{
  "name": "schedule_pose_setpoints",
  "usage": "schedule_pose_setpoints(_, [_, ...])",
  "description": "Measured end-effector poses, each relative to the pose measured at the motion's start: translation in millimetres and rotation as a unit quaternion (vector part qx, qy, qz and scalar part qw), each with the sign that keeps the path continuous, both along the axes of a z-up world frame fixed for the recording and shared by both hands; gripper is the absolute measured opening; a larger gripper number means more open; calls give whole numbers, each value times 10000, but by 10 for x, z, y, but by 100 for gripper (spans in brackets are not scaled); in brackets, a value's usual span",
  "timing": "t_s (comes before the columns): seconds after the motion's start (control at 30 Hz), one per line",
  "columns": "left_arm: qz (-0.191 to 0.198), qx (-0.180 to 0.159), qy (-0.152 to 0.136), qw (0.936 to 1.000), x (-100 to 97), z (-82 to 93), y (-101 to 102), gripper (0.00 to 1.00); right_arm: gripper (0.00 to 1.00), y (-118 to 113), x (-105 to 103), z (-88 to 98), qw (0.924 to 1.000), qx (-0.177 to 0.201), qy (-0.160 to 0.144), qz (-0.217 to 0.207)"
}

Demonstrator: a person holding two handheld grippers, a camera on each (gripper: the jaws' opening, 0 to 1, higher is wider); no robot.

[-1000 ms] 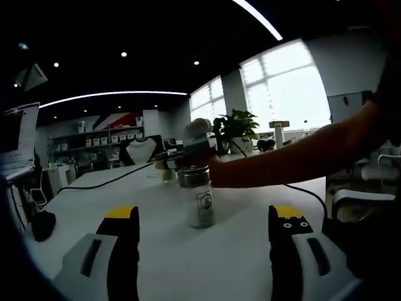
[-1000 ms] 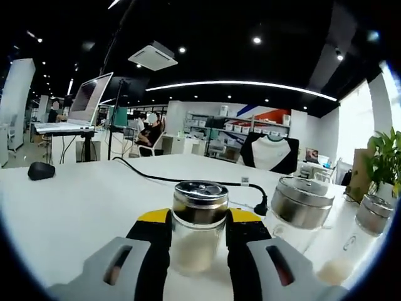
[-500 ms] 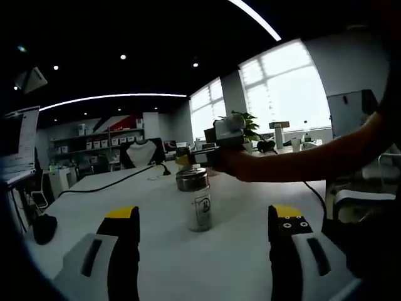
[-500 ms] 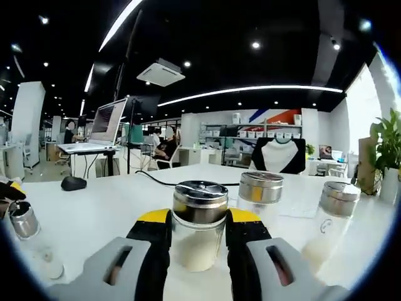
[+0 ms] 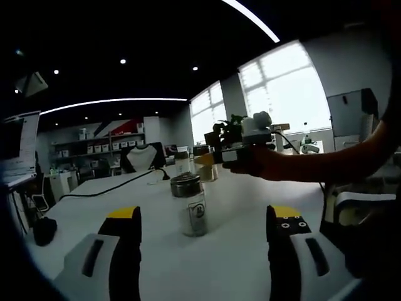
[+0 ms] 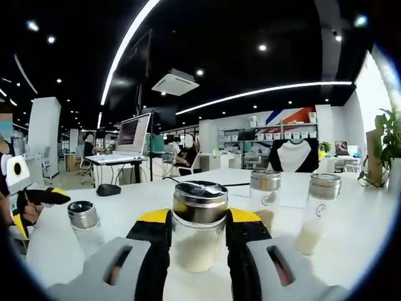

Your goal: Rotate the seasoning bottle until the label or dispensing opening points toward the visible target arrow and the bottle remains upright within the marked orientation range

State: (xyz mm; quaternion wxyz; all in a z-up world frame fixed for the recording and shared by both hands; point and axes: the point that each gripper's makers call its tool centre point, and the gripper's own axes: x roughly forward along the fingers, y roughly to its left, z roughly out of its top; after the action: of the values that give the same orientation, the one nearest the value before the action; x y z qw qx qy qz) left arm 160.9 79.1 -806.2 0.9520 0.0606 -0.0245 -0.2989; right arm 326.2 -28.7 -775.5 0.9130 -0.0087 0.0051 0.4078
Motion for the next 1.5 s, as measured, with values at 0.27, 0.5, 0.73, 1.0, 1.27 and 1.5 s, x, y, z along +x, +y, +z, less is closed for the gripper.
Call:
schedule_pose_setpoints(0.27, [-24,-179,-255,9995,-69,219,9,82,32,-59,-302,-67,9991,-237,-56,339])
schedule_pose_setpoints(0.5, [-259,-311,-302,9987,-119,288,-143,79,32,-110,-595,-114,9974,-487,-117,520])
schedule_pose_setpoints(0.73, [-392,-315,-372,9980,-145,323,-301,79,32,-187,-849,19,9964,-177,-289,775])
schedule_pose_setpoints(1.0, [-617,-248,-314,9973,-154,289,-488,78,32,-232,-1098,92,9946,237,-229,983])
schedule_pose_setpoints(1.27, [-941,148,-196,9953,-108,186,-762,76,32,-229,-1253,95,9879,213,-248,1513])
schedule_pose_setpoints(1.5, [-1195,483,-34,9916,2,65,-1013,67,32,-67,-1628,131,9685,42,-632,2407])
